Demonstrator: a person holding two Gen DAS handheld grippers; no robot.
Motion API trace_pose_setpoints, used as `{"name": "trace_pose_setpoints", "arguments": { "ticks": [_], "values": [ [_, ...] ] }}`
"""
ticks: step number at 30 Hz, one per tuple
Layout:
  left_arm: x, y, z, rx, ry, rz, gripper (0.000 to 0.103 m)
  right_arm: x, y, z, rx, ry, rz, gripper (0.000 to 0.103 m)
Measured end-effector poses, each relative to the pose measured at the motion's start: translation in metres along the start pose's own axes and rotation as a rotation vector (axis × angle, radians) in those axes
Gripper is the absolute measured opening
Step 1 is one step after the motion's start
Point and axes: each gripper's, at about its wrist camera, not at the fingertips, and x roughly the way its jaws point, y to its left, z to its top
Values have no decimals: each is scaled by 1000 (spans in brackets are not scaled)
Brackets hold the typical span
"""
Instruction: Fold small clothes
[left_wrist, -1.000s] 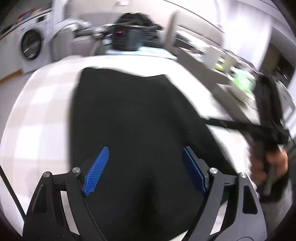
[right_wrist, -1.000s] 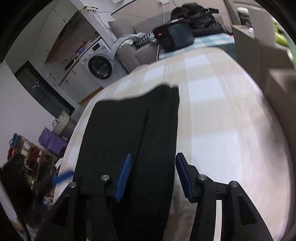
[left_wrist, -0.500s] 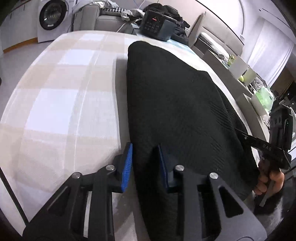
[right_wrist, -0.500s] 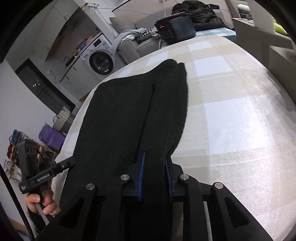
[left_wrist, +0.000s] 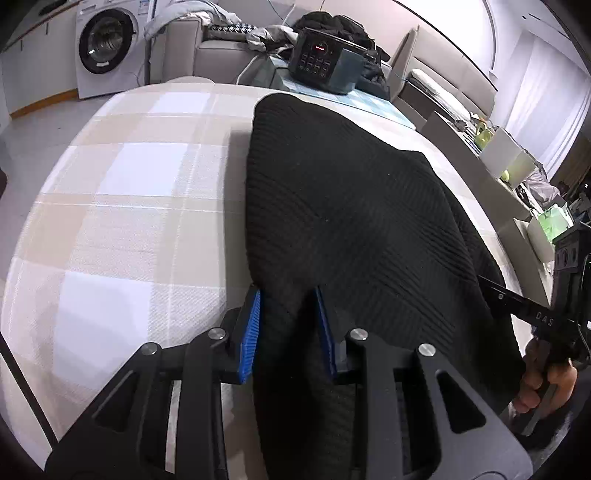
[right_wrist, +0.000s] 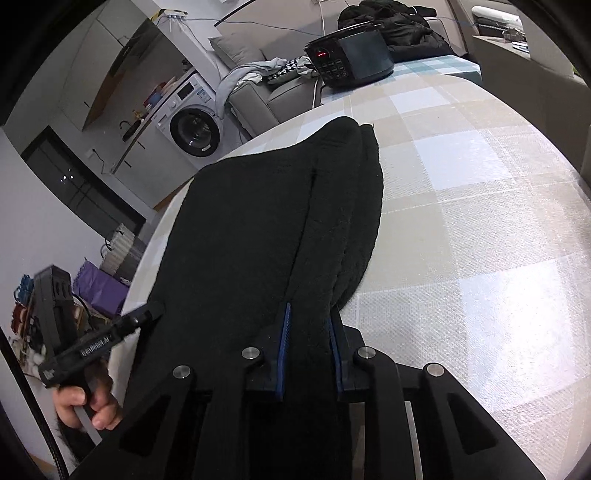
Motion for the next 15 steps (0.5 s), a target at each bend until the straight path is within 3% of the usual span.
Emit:
{"name": "trace_pose_setpoints", "arguments": {
  "ticks": [2,3,4,5,8,11,15],
  "values": [
    [-9,0,-6,11,-7,20,25,-7,1,-4,-20,0,-31,30],
    [-16,-2,-9,17,-15,34,28,-12,0,-5,-24,-6,-47,45],
    [-22,-4,-13,23,-28,42,30,-15,-1,-6,-23,-14,-60,52],
    [-32,-7,-19,34,-50,48,36,-25,-2,-9,-26,-39,-69,62],
    [-63,-14,-33,54,-119,65,67,-47,-3,-13,-56,-83,-53,73],
    [-91,-21,-46,69,-181,60,78,-66,7,-19,-107,-108,-48,100],
    [-117,-34,-60,111,-226,68,84,-93,27,-38,-204,-176,-29,103]
  ]
}}
